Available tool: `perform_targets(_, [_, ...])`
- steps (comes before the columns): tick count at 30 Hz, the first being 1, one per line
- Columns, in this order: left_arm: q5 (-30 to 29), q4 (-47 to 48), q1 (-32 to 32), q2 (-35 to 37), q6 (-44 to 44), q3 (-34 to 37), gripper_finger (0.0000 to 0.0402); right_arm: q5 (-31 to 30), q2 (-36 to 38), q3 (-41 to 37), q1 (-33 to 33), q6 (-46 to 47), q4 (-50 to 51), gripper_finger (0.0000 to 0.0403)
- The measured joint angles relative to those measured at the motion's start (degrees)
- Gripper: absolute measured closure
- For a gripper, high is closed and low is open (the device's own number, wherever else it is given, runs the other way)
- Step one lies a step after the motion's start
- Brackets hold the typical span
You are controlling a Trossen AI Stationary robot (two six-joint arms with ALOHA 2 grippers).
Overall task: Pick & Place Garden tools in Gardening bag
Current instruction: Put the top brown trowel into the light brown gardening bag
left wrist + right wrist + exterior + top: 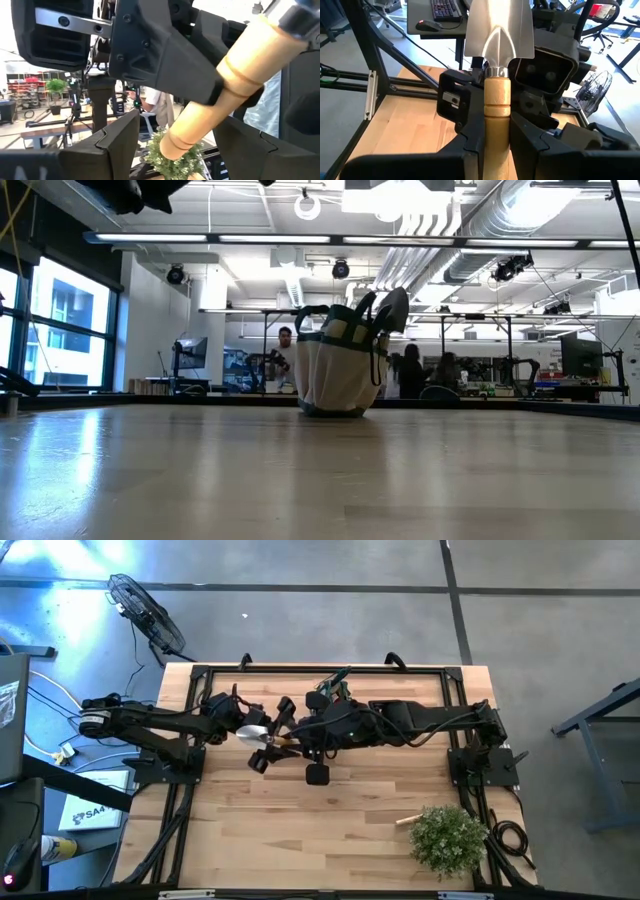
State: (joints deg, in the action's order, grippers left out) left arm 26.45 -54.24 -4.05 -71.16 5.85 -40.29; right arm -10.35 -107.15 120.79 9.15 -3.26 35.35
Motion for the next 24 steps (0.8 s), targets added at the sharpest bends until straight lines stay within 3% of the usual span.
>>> perform_targets(10, [-3.25,-0.02,0.0,0.0,-2.33,0.0,0.0179,-0.05,0.0,0.02,0.0,-0.01,-0.04,0.0352])
perform_targets(15, [-3.05,-0.04,0.0,0.0,-3.17,0.02,0.0235,-0.1,-0.02,0.02,-0.34,-0.01,-0.02,0.0352])
perform_targets(20, [-4.63,-0.07,0.0,0.0,-4.45,0.1,0.0332,-0.62,-0.02,0.05,-0.77,1.84,0.11,0.0352])
perform_targets(24, [-6.19,-0.04,0.0,0.02,-4.97,0.1,0.0338,-0.83,-0.02,0.13,-0.86,3.55,0.61,0.0341])
